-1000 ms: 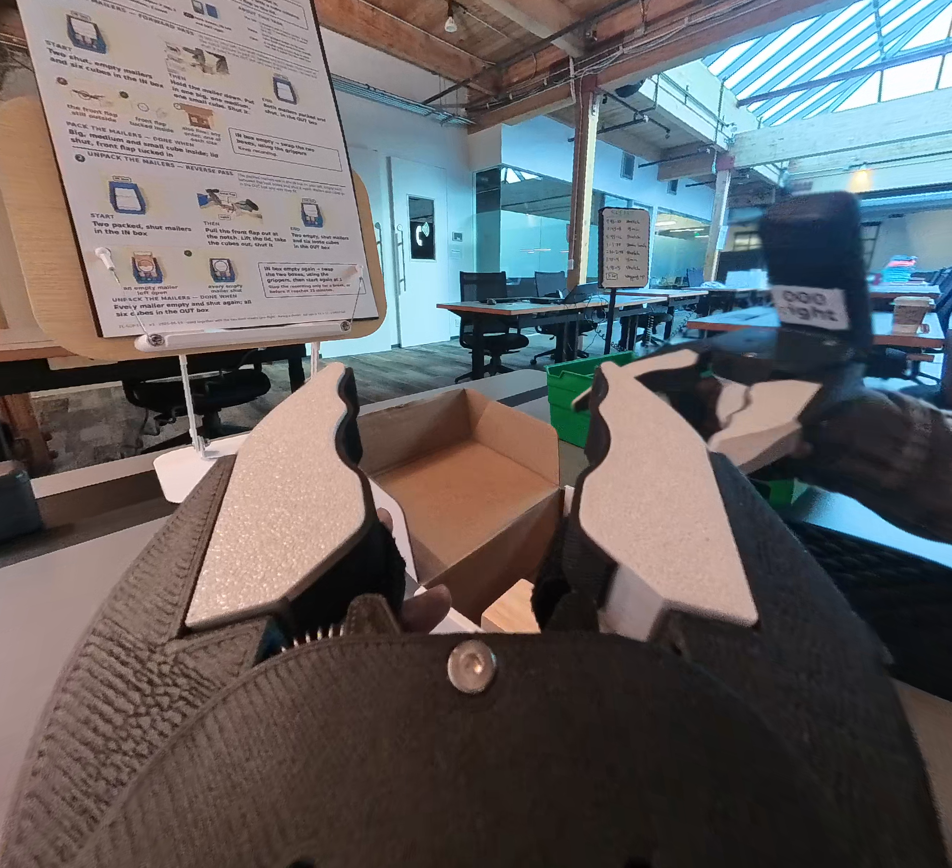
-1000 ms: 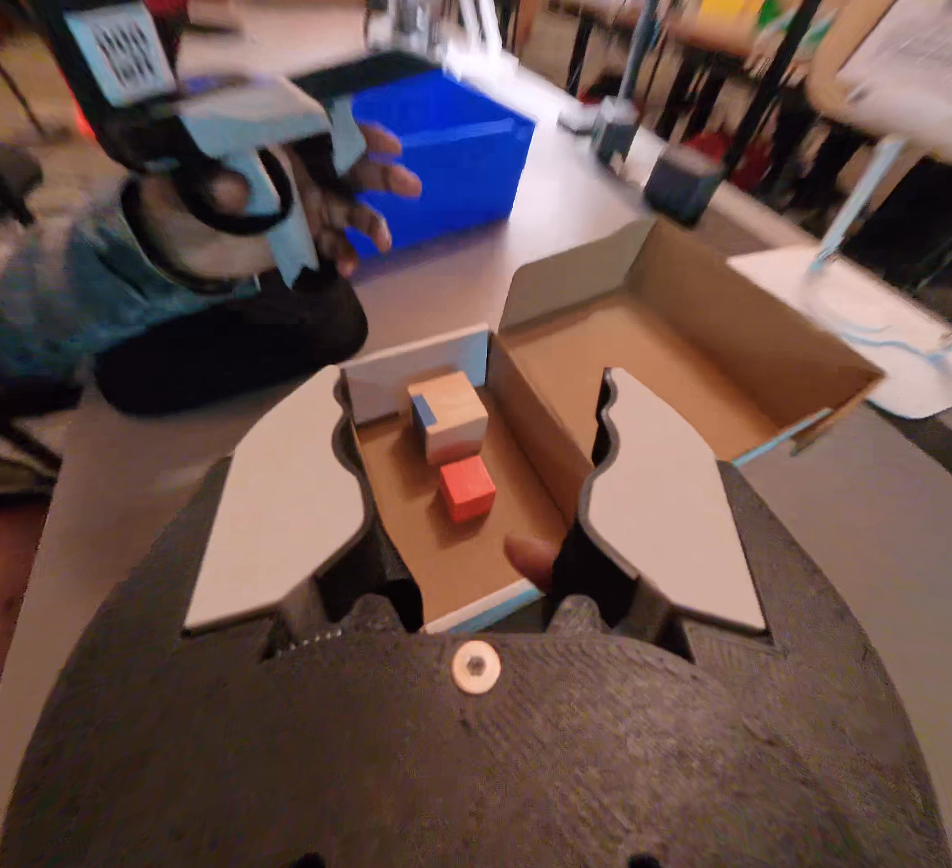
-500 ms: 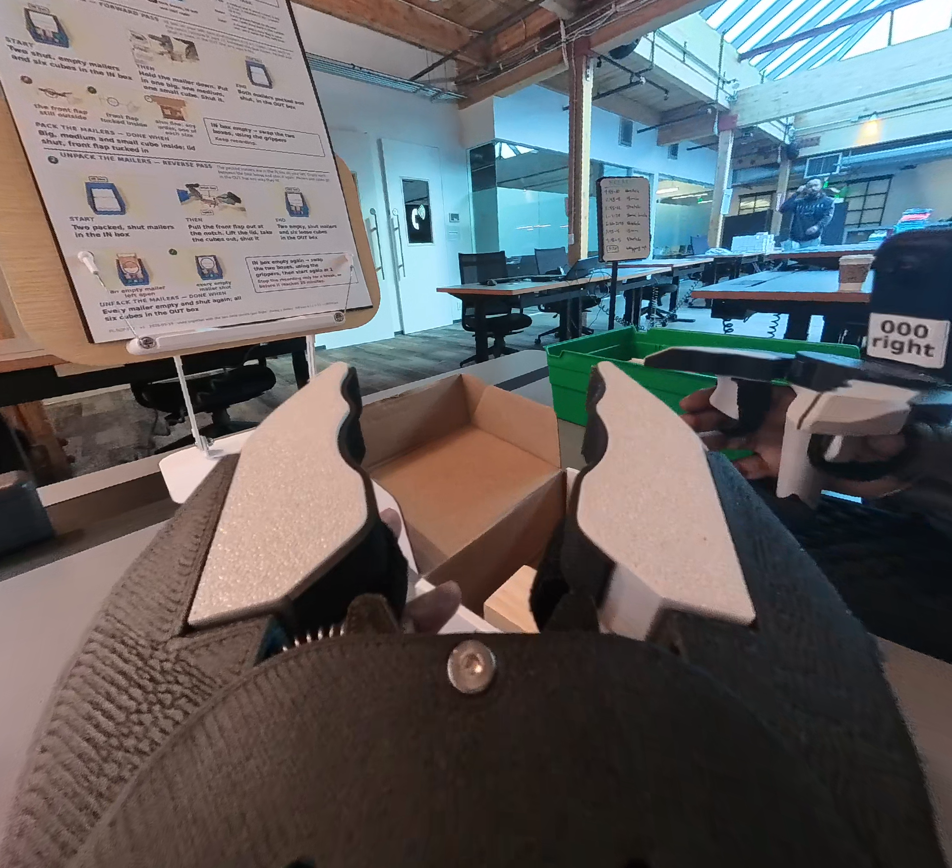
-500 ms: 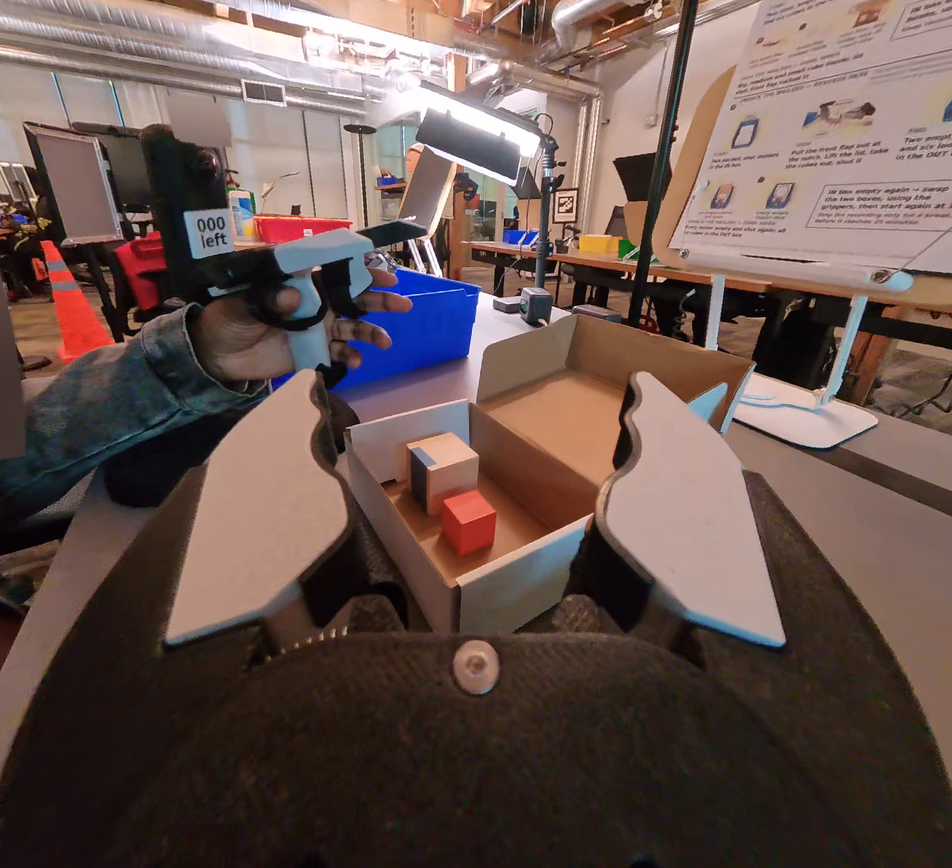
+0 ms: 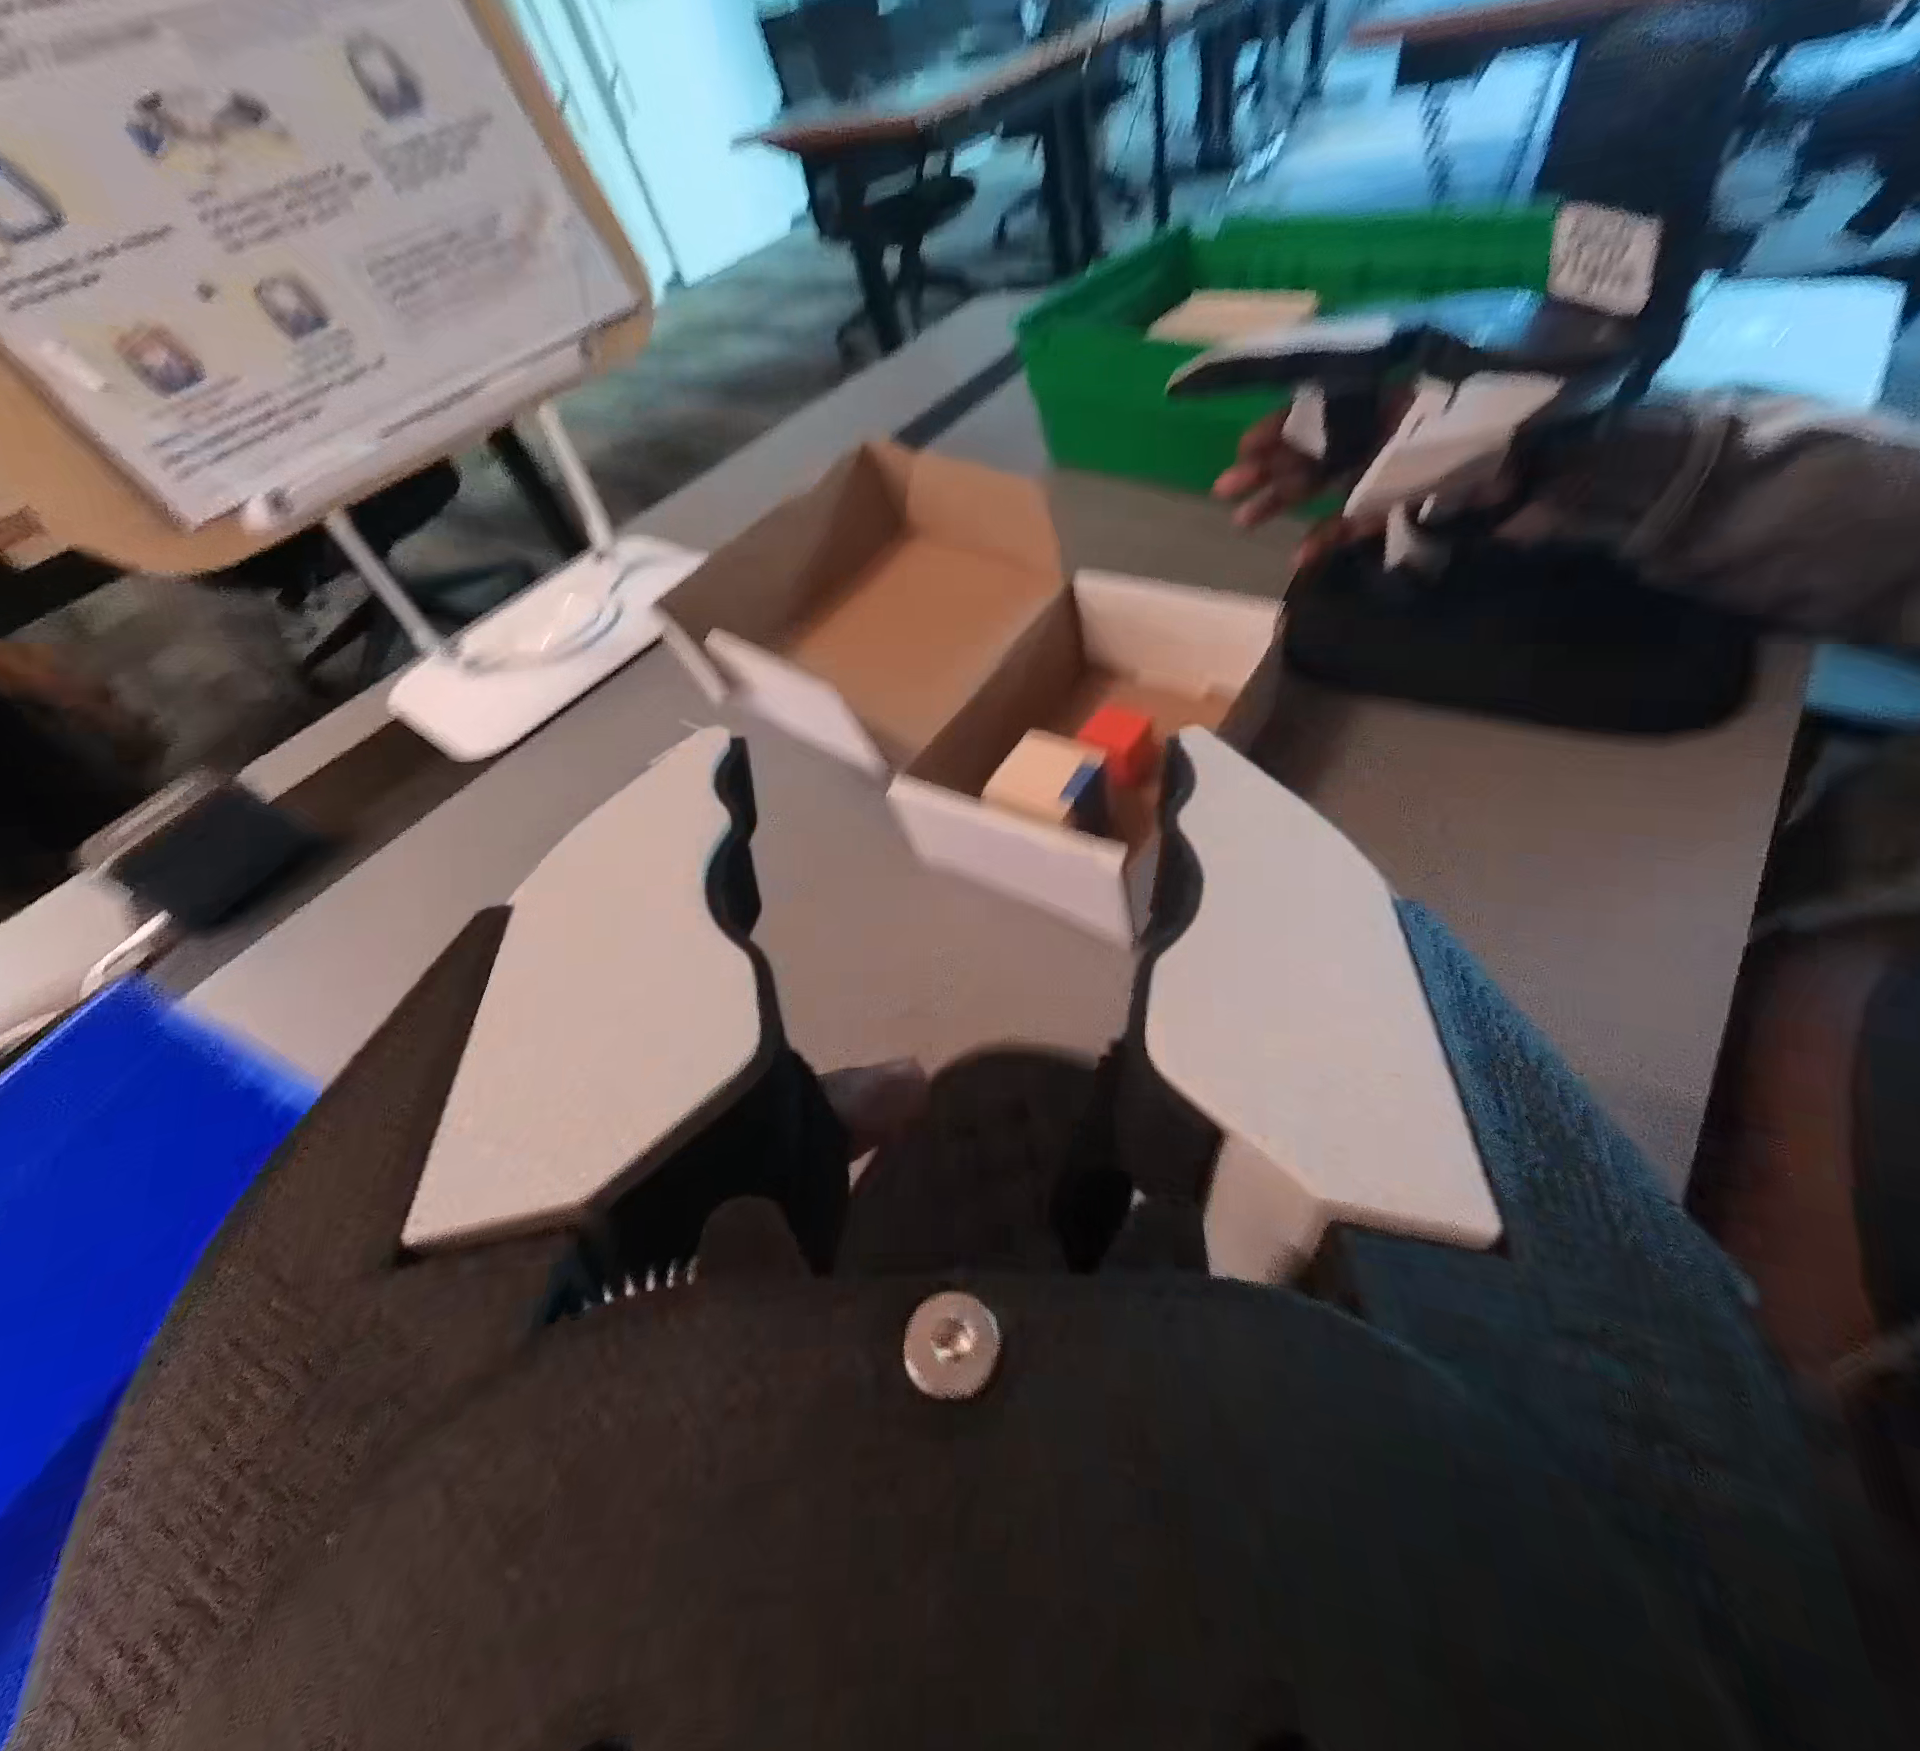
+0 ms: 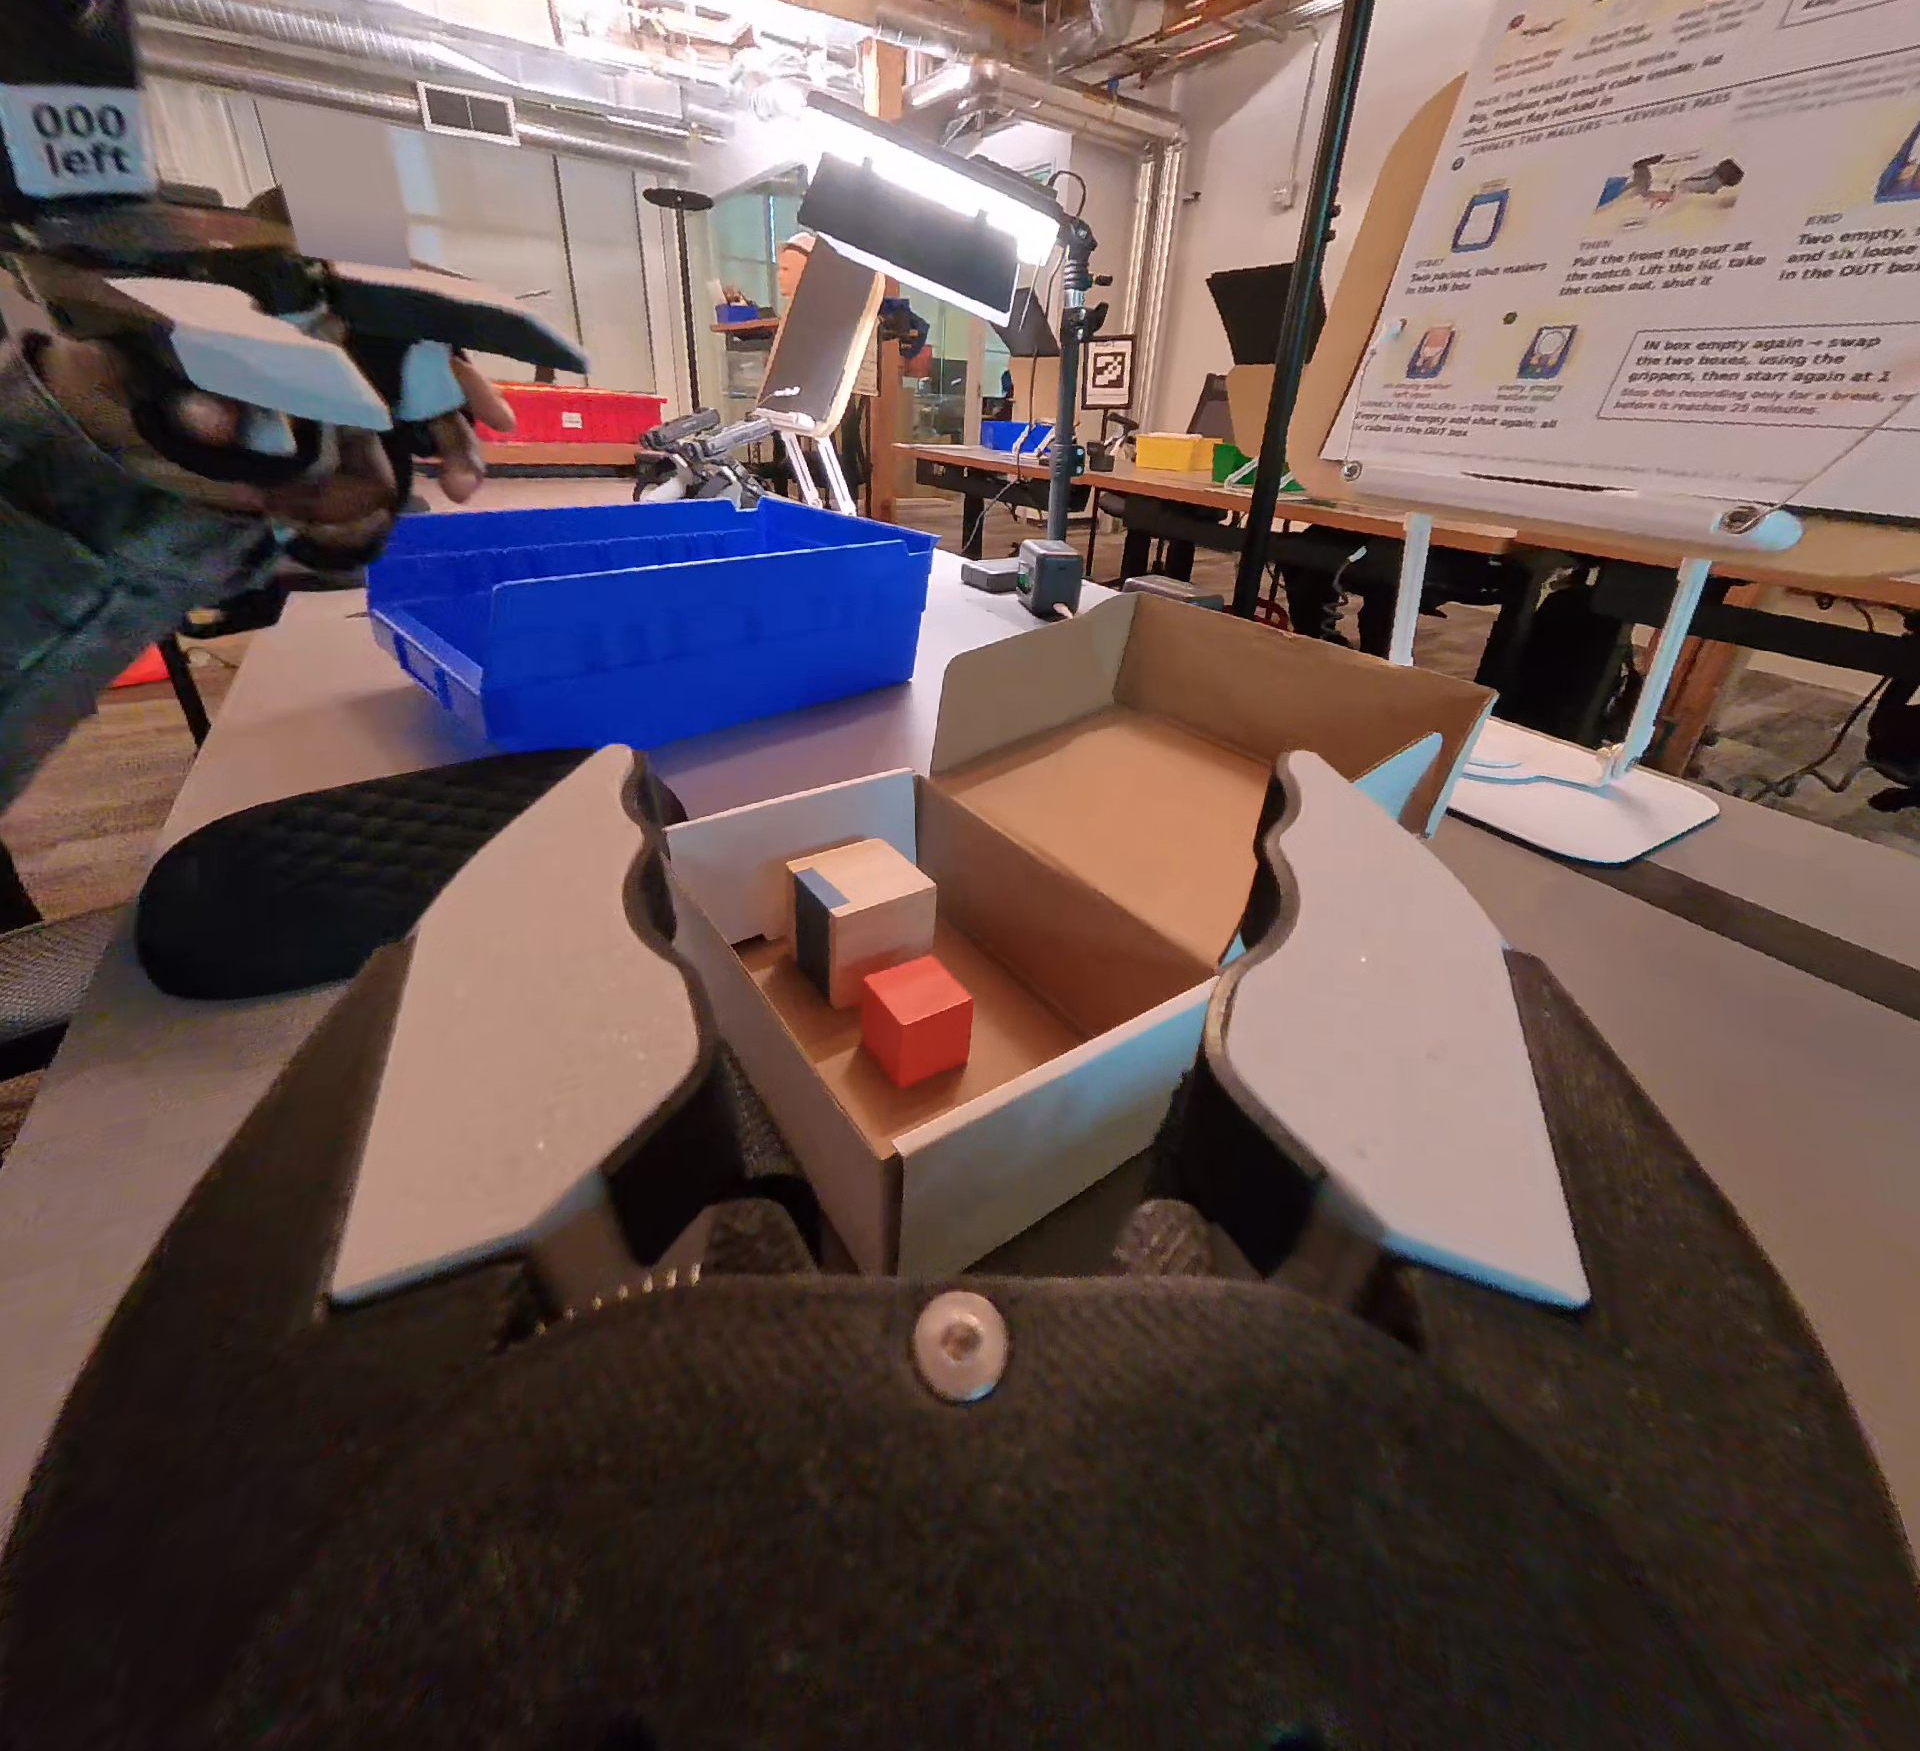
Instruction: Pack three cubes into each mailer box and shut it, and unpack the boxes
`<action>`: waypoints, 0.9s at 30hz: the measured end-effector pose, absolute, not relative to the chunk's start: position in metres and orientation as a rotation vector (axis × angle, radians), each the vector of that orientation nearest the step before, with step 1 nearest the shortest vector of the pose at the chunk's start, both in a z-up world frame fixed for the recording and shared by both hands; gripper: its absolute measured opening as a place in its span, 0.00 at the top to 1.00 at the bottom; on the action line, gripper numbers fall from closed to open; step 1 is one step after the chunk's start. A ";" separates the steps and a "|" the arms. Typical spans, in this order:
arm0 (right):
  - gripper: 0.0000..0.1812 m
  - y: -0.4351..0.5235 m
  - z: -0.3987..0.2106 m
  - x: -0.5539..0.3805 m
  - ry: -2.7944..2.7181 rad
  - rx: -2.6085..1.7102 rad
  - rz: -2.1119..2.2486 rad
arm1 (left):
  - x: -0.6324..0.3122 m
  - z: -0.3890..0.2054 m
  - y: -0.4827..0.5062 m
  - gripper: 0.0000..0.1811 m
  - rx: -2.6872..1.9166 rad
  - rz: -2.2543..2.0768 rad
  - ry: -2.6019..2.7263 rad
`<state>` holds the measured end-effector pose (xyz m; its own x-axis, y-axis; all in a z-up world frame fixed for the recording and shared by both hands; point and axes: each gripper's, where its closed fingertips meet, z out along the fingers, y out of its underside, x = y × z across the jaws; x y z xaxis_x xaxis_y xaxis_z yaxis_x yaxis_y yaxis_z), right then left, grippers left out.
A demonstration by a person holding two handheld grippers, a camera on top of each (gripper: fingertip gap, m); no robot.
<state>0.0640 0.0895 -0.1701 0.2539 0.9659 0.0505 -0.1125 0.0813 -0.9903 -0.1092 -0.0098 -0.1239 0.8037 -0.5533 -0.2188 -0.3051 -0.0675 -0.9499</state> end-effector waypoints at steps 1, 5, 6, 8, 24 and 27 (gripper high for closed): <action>0.40 0.090 -0.171 0.064 -0.970 -1.184 1.028 | -0.124 -0.128 -0.016 0.59 -1.717 -0.184 0.689; 0.41 0.091 -0.172 0.063 -0.968 -1.193 1.029 | -0.192 -0.143 -0.036 0.58 -1.906 -0.023 0.623; 0.41 0.091 -0.173 0.063 -0.968 -1.199 1.030 | -0.206 -0.145 -0.041 0.58 -1.940 -0.011 0.603; 0.41 0.092 -0.174 0.063 -0.968 -1.206 1.029 | -0.233 -0.154 -0.050 0.58 -2.018 0.008 0.596; 0.42 0.095 -0.177 0.062 -0.963 -1.230 1.029 | -0.296 -0.255 -0.054 0.67 -2.569 -0.115 0.740; 0.42 0.095 -0.178 0.062 -0.962 -1.234 1.028 | -0.283 -0.268 -0.051 0.72 -2.610 -0.196 0.770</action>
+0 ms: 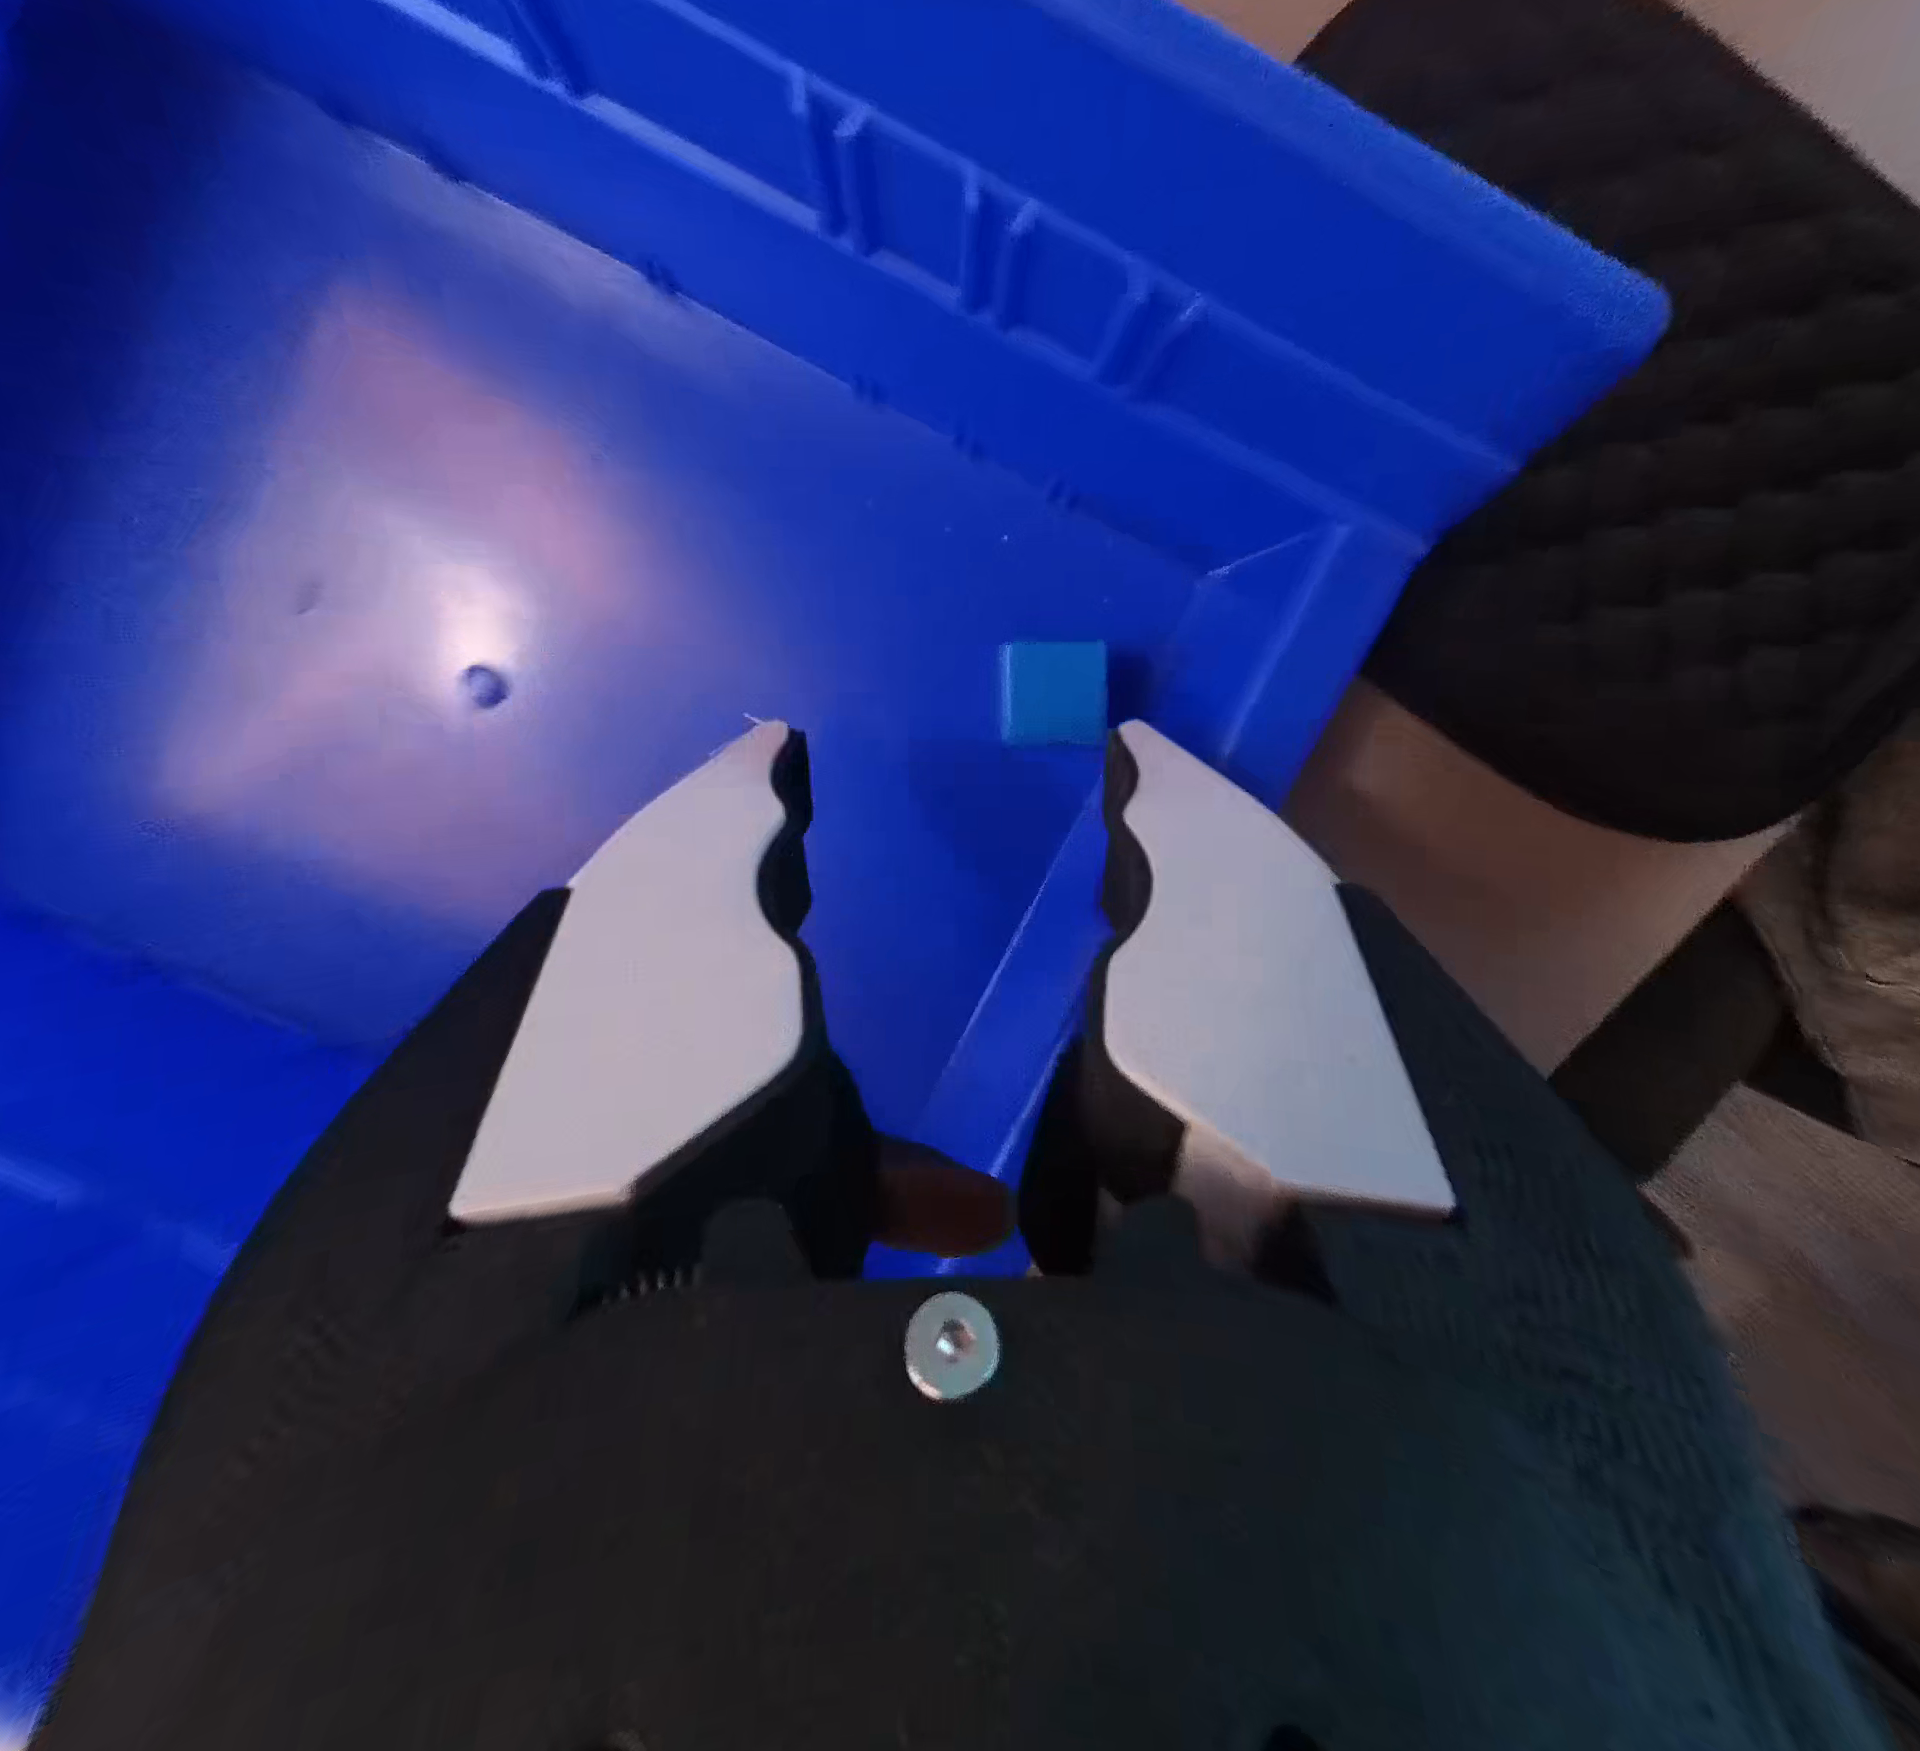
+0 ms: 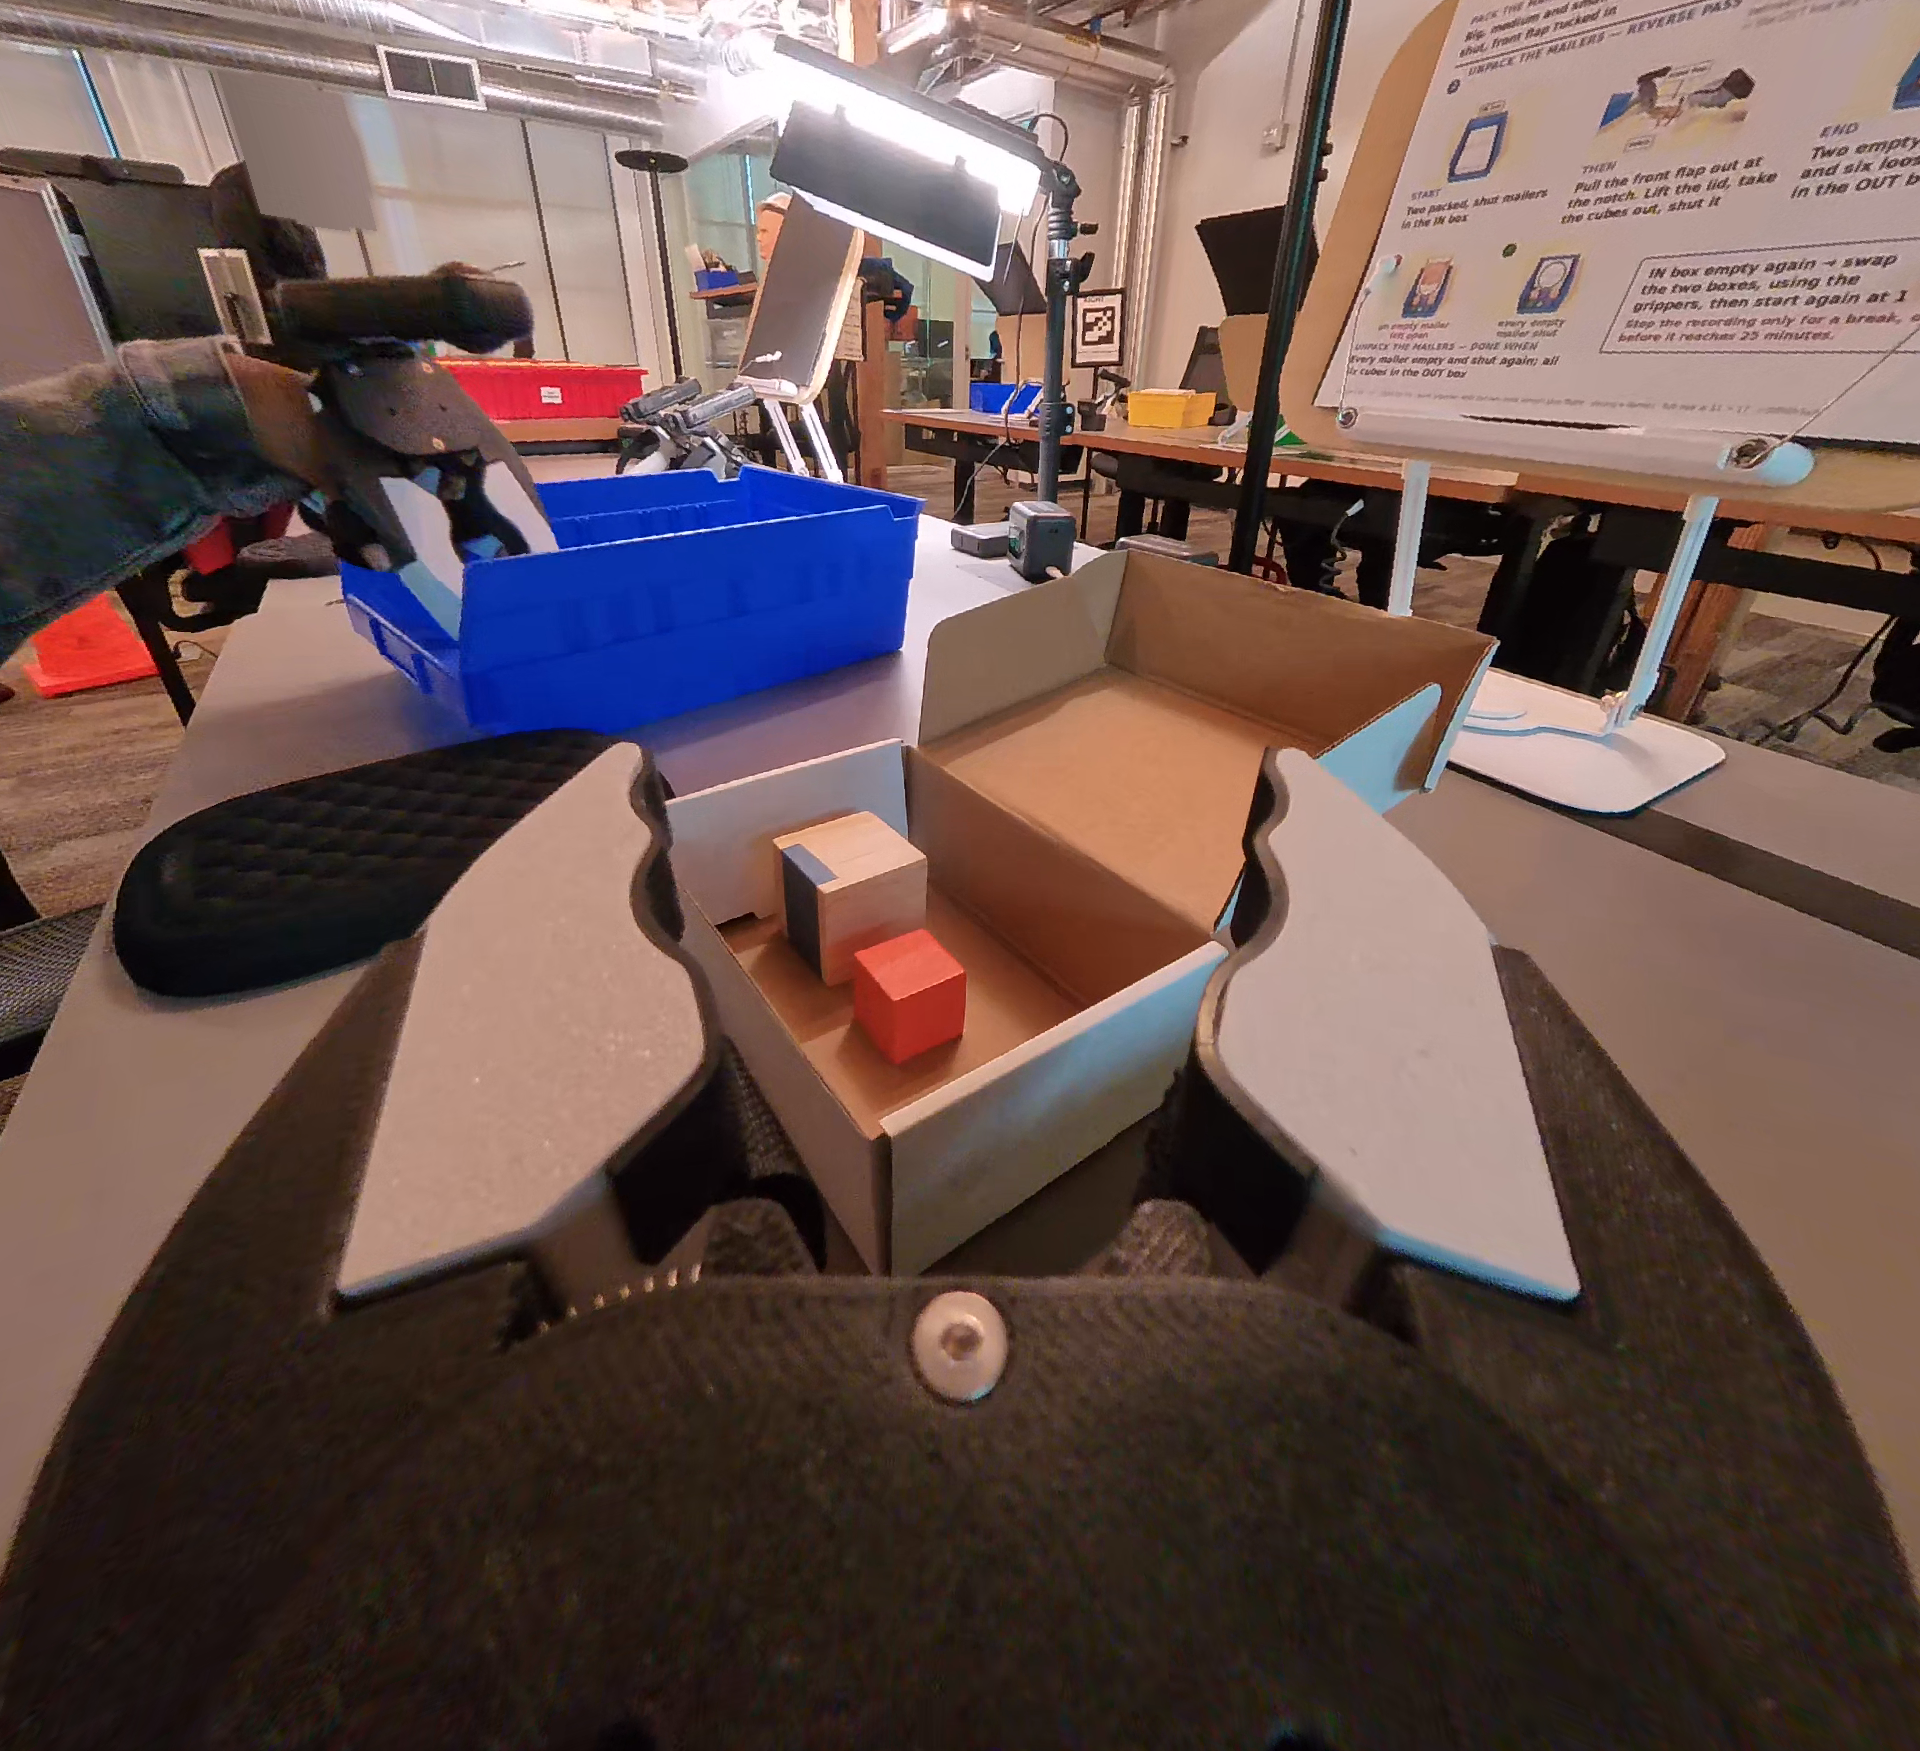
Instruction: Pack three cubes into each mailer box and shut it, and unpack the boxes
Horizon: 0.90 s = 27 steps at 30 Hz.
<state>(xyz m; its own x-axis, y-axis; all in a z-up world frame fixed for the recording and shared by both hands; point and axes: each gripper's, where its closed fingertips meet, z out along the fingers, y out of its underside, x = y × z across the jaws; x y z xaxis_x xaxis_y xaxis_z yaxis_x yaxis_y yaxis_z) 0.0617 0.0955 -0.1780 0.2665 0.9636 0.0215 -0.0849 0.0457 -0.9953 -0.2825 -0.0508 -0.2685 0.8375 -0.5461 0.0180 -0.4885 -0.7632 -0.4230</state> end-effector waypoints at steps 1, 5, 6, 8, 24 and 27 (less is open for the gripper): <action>0.42 0.096 -0.178 0.062 -0.962 -1.234 1.027 | -0.276 -0.271 -0.050 0.73 -2.614 -0.257 0.779; 0.42 0.096 -0.177 0.062 -0.961 -1.232 1.027 | -0.271 -0.283 -0.049 0.76 -2.680 -0.386 0.782; 0.42 0.096 -0.177 0.062 -0.961 -1.231 1.026 | -0.272 -0.286 -0.049 0.75 -2.701 -0.393 0.784; 0.42 0.095 -0.177 0.062 -0.963 -1.228 1.023 | -0.273 -0.288 -0.046 0.73 -2.719 -0.394 0.762; 0.42 0.096 -0.177 0.060 -0.968 -1.226 1.019 | -0.277 -0.293 -0.037 0.88 -2.704 -0.220 0.812; 0.42 0.094 -0.177 0.060 -0.975 -1.218 1.018 | -0.277 -0.269 -0.022 0.88 -2.564 -0.156 0.702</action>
<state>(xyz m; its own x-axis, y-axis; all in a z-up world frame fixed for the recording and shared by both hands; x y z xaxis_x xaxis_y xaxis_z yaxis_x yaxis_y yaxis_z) 0.0595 0.0944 -0.1768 0.2627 0.9640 0.0409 -0.0826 0.0647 -0.9945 -0.2775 -0.0216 -0.2693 0.8624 -0.5060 -0.0149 -0.4519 -0.7563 -0.4731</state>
